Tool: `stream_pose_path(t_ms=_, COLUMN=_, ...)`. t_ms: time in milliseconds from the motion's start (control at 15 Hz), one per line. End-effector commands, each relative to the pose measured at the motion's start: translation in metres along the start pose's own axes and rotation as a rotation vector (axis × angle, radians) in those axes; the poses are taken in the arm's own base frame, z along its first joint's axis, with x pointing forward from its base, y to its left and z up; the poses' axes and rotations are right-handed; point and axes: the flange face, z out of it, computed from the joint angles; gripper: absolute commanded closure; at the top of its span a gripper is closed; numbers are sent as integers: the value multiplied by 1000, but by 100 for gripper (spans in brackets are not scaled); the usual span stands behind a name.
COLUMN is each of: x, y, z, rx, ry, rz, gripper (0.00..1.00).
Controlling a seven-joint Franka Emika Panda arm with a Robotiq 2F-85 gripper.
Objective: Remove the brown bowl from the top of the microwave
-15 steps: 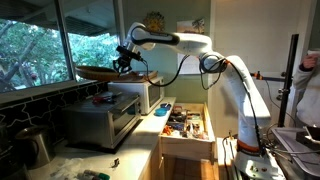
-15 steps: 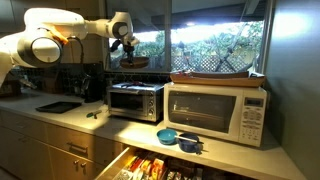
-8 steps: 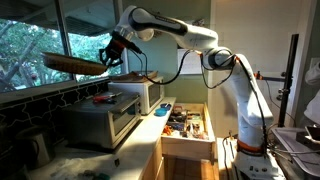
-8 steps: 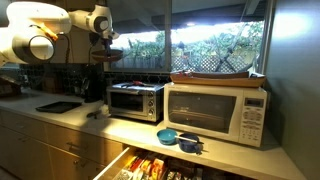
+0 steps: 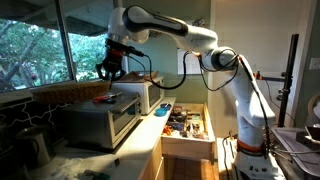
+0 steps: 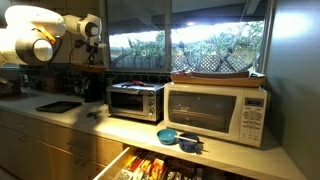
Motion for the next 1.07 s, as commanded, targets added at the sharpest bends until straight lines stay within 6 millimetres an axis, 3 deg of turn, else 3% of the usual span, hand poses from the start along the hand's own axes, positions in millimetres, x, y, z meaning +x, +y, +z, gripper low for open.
stream_pose_path(t_ms=0, x=-2, y=0, z=0, rx=-4, ry=7, rz=45, gripper=93)
stream_pose_path(t_ms=467, x=-1, y=6, z=-12, rx=-3, ry=33, rz=113, gripper=93)
stream_pose_path(t_ms=533, x=-1, y=6, z=-11, rx=-4, ry=32, rz=113, gripper=98)
stream_pose_path(t_ms=733, x=1, y=-7, z=39, rx=-62, ry=-40, rz=63, gripper=98)
stream_pose_path(t_ms=1000, x=-18, y=-33, z=135, rx=-121, ry=-221, rz=-51, gripper=98)
